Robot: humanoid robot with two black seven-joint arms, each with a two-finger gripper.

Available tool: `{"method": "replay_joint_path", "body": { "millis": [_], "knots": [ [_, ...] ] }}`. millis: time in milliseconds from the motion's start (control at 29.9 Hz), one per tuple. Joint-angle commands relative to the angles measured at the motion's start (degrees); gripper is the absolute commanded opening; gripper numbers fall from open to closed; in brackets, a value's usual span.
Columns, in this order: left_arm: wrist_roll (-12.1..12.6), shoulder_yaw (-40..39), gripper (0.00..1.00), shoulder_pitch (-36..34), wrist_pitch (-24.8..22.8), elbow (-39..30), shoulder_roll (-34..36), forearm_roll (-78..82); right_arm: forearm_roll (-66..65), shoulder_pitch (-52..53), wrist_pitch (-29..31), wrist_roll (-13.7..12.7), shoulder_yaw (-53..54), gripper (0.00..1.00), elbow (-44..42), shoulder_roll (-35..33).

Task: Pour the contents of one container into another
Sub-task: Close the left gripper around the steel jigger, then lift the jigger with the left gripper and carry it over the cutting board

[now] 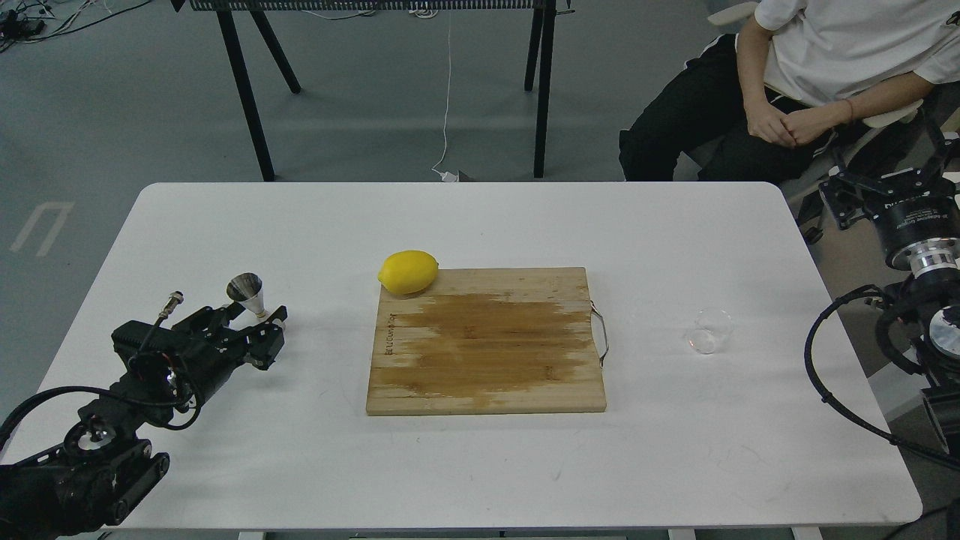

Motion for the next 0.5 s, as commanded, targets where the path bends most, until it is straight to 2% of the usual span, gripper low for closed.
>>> {"method": "replay_joint_path", "body": {
  "millis": [0, 201, 301, 401, 468],
  "knots": [
    [-0.1, 0.0, 0.5, -0.3, 0.0, 0.4, -0.1, -2.6, -0.1, -0.2, 0.0, -0.1, -0.2, 1.0, 0.0, -0.2],
    [-0.1, 0.9, 0.31, -0.4, -0.1, 0.5, 0.1, -3.2, -0.1, -0.2, 0.0, -0.1, -0.3, 1.0, 0.0, -0.3],
    [-0.1, 1.7, 0.3, -0.4, 0.1, 0.4, 0.1, -3.2, -0.2, -0.2, 0.0, -0.2, -0.4, 1.0, 0.0, -0.4],
    [0.0, 3.0, 0.14, -0.2, 0.3, 0.4, 0.4, -3.2, -0.3, -0.3, 0.0, -0.3, -1.0, 1.0, 0.0, -0.4],
    [-0.1, 3.8, 0.11, -0.3, 1.3, 0.3, 0.2, -3.2, -0.3, -0.3, 0.0, -0.3, -1.2, 1.0, 0.1, -0.4]
  ]
}}
